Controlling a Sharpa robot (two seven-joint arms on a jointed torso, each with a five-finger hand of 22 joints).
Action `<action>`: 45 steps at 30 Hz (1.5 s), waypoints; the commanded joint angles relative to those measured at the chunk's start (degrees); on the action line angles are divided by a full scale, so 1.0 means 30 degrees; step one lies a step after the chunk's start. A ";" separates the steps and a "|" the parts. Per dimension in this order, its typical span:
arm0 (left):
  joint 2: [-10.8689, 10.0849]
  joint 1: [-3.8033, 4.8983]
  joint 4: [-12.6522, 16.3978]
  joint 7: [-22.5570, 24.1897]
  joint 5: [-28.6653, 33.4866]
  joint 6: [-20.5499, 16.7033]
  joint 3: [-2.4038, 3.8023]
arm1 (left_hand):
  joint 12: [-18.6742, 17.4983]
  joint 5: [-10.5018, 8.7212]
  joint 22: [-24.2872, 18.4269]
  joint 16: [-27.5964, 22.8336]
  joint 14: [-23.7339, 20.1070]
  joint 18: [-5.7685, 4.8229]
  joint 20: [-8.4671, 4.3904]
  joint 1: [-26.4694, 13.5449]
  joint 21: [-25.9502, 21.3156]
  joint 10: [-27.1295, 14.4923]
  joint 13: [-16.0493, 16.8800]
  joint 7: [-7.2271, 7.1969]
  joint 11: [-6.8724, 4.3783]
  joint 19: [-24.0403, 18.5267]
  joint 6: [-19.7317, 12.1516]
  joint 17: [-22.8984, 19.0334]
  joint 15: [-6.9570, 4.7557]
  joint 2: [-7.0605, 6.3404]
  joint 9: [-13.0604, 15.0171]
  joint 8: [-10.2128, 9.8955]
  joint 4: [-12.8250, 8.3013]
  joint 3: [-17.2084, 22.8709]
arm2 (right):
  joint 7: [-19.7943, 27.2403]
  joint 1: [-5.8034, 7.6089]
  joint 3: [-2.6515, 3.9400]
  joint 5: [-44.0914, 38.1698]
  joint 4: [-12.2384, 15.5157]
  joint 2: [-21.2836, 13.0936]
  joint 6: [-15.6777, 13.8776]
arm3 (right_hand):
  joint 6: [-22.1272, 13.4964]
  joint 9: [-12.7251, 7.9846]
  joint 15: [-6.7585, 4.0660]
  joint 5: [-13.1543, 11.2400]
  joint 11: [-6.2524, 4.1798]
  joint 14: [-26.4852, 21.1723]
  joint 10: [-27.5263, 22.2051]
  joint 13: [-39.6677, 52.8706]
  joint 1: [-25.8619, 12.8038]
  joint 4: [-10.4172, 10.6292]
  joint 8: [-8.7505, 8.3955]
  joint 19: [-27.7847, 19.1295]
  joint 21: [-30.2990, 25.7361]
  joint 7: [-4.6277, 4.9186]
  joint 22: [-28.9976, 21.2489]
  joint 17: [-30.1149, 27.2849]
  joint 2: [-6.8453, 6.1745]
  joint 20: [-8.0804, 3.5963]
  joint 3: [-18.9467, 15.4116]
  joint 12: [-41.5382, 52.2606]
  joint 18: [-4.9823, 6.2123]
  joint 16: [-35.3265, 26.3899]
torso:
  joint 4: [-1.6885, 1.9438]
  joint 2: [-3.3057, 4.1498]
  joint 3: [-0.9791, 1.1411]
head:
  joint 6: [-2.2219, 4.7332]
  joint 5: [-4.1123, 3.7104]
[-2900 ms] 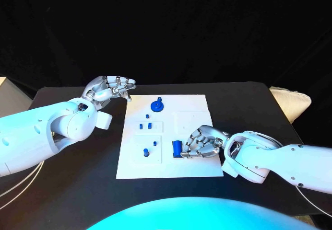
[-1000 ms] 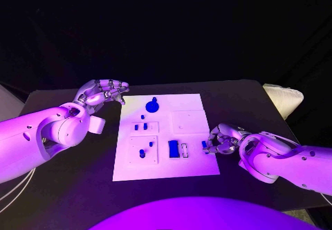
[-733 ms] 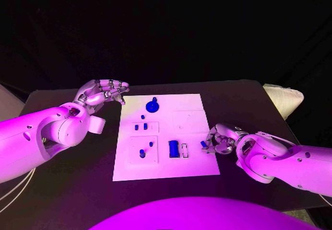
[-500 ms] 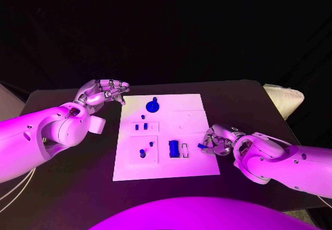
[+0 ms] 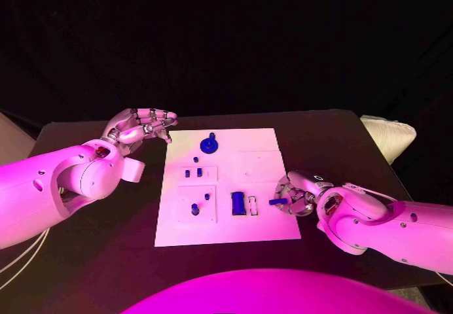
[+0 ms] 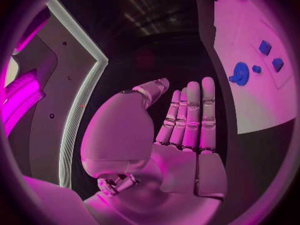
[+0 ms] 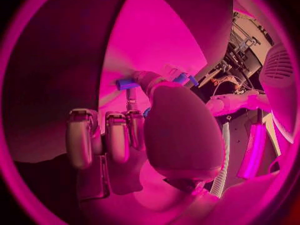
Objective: Assemble the parts on the task board
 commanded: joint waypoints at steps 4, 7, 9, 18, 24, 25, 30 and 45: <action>0.0012 -0.0005 0.0059 0.0168 -0.0026 0.0229 0.0013 | 0.0095 -0.0027 -0.0032 -0.0052 -0.0095 0.0115 -0.0063 0.0077 -0.0111 -0.0143 -0.0026 0.0029 0.0031 0.0133 -0.0128 -0.0031 0.0023 0.0037 -0.0022 0.0102 0.0045 -0.0084 | 0.0344 -0.0034 -0.0096 0.1776 0.0385 -0.0110 -0.0419 | -0.0087 0.0209 -0.0136 0.0440 -0.0152 0.1765 0.0982 0.3941 -0.0740 -0.0077 0.0196 0.1639 0.0216 -0.0024 0.4579 0.4167 0.0100 -0.0093 0.0335 0.0144 -0.0236 0.0119 | -0.0009 -0.0002 -0.0009 | 0.0001 0.0041; 0.0019 -0.0004 0.0059 0.0155 -0.0026 0.0219 0.0013 | 0.0095 -0.0027 -0.0032 -0.0052 -0.0095 0.0115 -0.0063 0.0077 -0.0111 -0.0143 -0.0026 0.0029 0.0031 0.0133 -0.0128 -0.0031 0.0023 0.0037 -0.0022 0.0102 0.0045 -0.0084 | 0.0763 0.0197 -0.0073 0.2628 0.0784 -0.0193 -0.0911 | -0.0097 0.0253 -0.0143 0.0563 -0.0161 0.1770 0.1009 0.3964 -0.0958 -0.0085 0.0241 0.1654 0.0288 -0.0036 0.4597 0.4186 0.0115 -0.0097 0.0432 0.0186 -0.0249 0.0128 | -0.0027 -0.0003 -0.0014 | 0.0001 0.0052; 0.0026 -0.0004 0.0060 0.0149 -0.0026 0.0213 0.0013 | 0.0095 -0.0027 -0.0032 -0.0052 -0.0095 0.0115 -0.0063 0.0077 -0.0111 -0.0143 -0.0026 0.0029 0.0031 0.0133 -0.0128 -0.0031 0.0023 0.0037 -0.0022 0.0102 0.0045 -0.0084 | 0.0939 0.0348 -0.0063 0.3146 0.1042 -0.0222 -0.1116 | -0.0097 0.0271 -0.0144 0.0572 -0.0163 0.1772 0.1038 0.3993 -0.1054 -0.0078 0.0259 0.1659 0.0313 -0.0040 0.4603 0.4196 0.0111 -0.0099 0.0450 0.0239 -0.0253 0.0133 | -0.0020 -0.0010 -0.0022 | 0.0001 0.0055; 0.0036 -0.0003 0.0080 0.0130 -0.0026 0.0211 0.0013 | 0.0095 -0.0027 -0.0032 -0.0052 -0.0095 0.0115 -0.0063 0.0077 -0.0111 -0.0143 -0.0026 0.0029 0.0031 0.0133 -0.0128 -0.0031 0.0023 0.0037 -0.0022 0.0102 0.0045 -0.0084 | 0.0994 0.0633 -0.0050 0.4778 0.1272 0.0234 -0.0980 | -0.0054 0.0432 -0.0194 0.0408 -0.0229 0.1815 0.1227 0.4174 -0.2005 0.0003 0.0447 0.1736 0.0684 -0.0125 0.4693 0.4382 0.0078 -0.0136 0.0417 0.0564 -0.0321 0.0221 | -0.0015 0.0009 -0.0016 | 0.0001 0.0054; 0.0069 -0.0003 0.0111 0.0133 -0.0025 0.0244 0.0013 | 0.0095 -0.0027 -0.0032 -0.0052 -0.0095 0.0115 -0.0063 0.0077 -0.0111 -0.0143 -0.0026 0.0029 0.0031 0.0133 -0.0128 -0.0031 0.0023 0.0037 -0.0022 0.0102 0.0045 -0.0084 | 0.0042 0.0629 -0.0047 0.4901 0.0687 0.0993 -0.0600 | 0.0024 0.0528 -0.0219 0.0461 -0.0256 0.1836 0.1387 0.4340 -0.3129 0.0403 0.0563 0.1783 0.0905 -0.0161 0.4747 0.4471 -0.0058 -0.0166 -0.0084 0.0856 -0.0361 0.0266 | 0.0046 0.0008 -0.0013 | 0.0001 0.0112; 0.0067 -0.0003 0.0116 0.0126 -0.0025 0.0245 0.0013 | 0.0095 -0.0027 -0.0032 -0.0052 -0.0095 0.0115 -0.0063 0.0077 -0.0111 -0.0143 -0.0026 0.0029 0.0031 0.0133 -0.0128 -0.0031 0.0023 0.0037 -0.0022 0.0102 0.0045 -0.0084 | -0.0067 0.0624 -0.0047 0.4913 0.0631 0.1090 -0.0538 | 0.0040 0.0537 -0.0224 0.0434 -0.0263 0.1836 0.1411 0.4367 -0.3203 0.0430 0.0576 0.1786 0.0923 -0.0171 0.4751 0.4471 -0.0064 -0.0169 -0.0126 0.0904 -0.0364 0.0266 | 0.0044 0.0009 -0.0006 | 0.0001 0.0114; 0.0059 -0.0003 0.0132 0.0019 -0.0025 0.0236 0.0013 | 0.0125 -0.0025 -0.0048 -0.0045 -0.0100 0.0116 -0.0062 0.0093 -0.0137 -0.0164 -0.0033 0.0032 0.0034 0.0149 -0.0130 -0.0031 0.0024 0.0070 -0.0024 0.0131 0.0077 -0.0089 | -0.0571 0.0568 -0.0046 0.4948 0.0462 0.1516 -0.0205 | 0.0198 0.0598 -0.0265 0.0166 -0.0317 0.1836 0.1583 0.4558 -0.3815 0.0719 0.0679 0.1803 0.1007 -0.0241 0.4771 0.4473 -0.0079 -0.0202 -0.0486 0.1241 -0.0379 0.0267 | 0.0021 0.0018 -0.0022 | 0.0001 0.0088; 0.0074 -0.0001 0.0138 -0.0112 -0.0024 0.0336 0.0013 | 0.0132 -0.0025 -0.0052 -0.0042 -0.0100 0.0116 -0.0060 0.0080 -0.0144 -0.0171 -0.0035 0.0036 0.0037 0.0154 -0.0131 -0.0031 0.0027 0.0085 -0.0025 0.0137 0.0100 -0.0093 | -0.1146 0.0486 -0.0044 0.4573 0.0251 0.1965 0.0081 | 0.0354 0.0645 -0.0319 -0.0410 -0.0382 0.1837 0.1692 0.4678 -0.4383 0.1069 0.0763 0.1805 0.1022 -0.0322 0.4774 0.4477 -0.0003 -0.0246 -0.0969 0.1450 -0.0381 0.0269 | 0.0029 0.0020 -0.0004 | 0.0001 0.0195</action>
